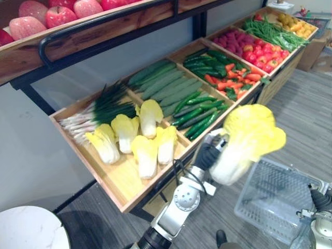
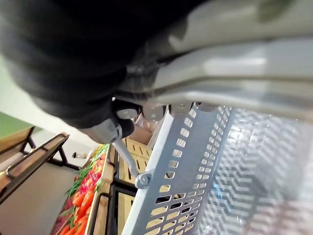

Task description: Pick vegetable in the basket

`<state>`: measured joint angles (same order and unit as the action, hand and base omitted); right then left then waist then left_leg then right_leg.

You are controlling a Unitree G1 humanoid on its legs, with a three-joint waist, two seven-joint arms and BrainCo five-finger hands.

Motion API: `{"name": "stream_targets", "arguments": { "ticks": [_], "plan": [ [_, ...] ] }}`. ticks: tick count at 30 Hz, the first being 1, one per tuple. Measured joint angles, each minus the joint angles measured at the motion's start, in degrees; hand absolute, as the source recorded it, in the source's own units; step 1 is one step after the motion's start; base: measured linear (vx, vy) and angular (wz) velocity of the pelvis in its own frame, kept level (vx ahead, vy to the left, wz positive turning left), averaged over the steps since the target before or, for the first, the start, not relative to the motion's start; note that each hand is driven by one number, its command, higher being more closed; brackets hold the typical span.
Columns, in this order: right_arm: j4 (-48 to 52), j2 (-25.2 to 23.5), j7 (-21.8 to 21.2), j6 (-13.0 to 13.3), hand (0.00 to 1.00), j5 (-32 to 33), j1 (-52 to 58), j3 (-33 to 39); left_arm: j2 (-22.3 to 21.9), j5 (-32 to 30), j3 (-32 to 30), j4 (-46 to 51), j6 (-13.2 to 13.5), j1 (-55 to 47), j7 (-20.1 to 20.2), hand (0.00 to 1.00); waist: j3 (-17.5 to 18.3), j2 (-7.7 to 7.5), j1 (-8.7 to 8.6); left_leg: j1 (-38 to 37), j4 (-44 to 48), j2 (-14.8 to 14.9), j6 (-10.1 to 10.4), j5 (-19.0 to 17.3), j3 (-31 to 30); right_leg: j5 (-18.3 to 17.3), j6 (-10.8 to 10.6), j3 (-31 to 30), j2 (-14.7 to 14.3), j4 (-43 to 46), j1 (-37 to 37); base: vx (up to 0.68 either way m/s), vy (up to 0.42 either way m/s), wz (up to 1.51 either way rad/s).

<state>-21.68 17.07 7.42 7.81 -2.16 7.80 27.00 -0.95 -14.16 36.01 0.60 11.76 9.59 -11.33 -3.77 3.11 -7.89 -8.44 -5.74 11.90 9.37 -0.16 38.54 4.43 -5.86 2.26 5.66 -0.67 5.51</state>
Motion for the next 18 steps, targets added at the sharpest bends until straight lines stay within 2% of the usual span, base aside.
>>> {"name": "stream_targets", "arguments": {
  "ticks": [6,7,12,15,18],
  "plan": [
    [3.57,-0.21,-3.19,-0.08,1.0,3.66,1.59,-4.57,-0.14,-0.12,5.35,-10.79,0.02,4.35,3.68,1.0,-0.01,-0.04,-0.68,-0.1,0.04,-0.06,0.04,-0.03,0.08,0.0,0.0,-0.06,0.04,0.01,0.0,-0.01,-0.014,-0.01],
    [5.04,-0.52,-3.95,-0.09,1.0,4.95,1.95,-5.43,-0.44,-0.54,5.42,-13.89,-0.06,5.34,3.81,1.0,-0.01,-0.05,-1.25,-0.11,0.03,-0.08,0.04,-0.03,0.07,-0.01,-0.01,-0.06,0.07,0.03,0.0,0.0,0.0,0.0],
    [9.82,-2.74,-5.35,-0.08,1.0,7.67,3.97,-5.85,-1.62,-1.09,5.36,-22.82,-1.19,7.92,3.77,1.0,-0.04,-0.22,-1.89,-0.21,0.01,-0.12,0.03,-0.03,0.04,-0.01,-0.01,-0.15,0.07,0.1,0.0,-0.03,-0.026,0.0],
    [10.4,-3.23,-5.66,-0.08,1.0,9.23,4.08,-7.38,-1.92,-4.06,5.27,-28.24,-1.76,8.38,3.45,1.0,0.01,-0.73,-2.75,-0.57,0.03,-0.16,0.03,-0.03,0.01,-0.01,-0.01,-0.36,0.05,0.09,0.0,-0.02,-0.033,-0.03],
    [11.95,-4.54,-6.81,-0.08,1.0,10.2,5.45,-7.4,-2.61,-7.23,4.4,-34.33,-2.83,9.45,2.63,1.0,-0.14,-1.53,-2.9,-0.57,0.04,-0.23,-0.01,-0.05,-0.03,0.02,-0.05,-0.61,0.03,0.09,0.13,-0.02,-0.031,-0.04]
  ]
}}
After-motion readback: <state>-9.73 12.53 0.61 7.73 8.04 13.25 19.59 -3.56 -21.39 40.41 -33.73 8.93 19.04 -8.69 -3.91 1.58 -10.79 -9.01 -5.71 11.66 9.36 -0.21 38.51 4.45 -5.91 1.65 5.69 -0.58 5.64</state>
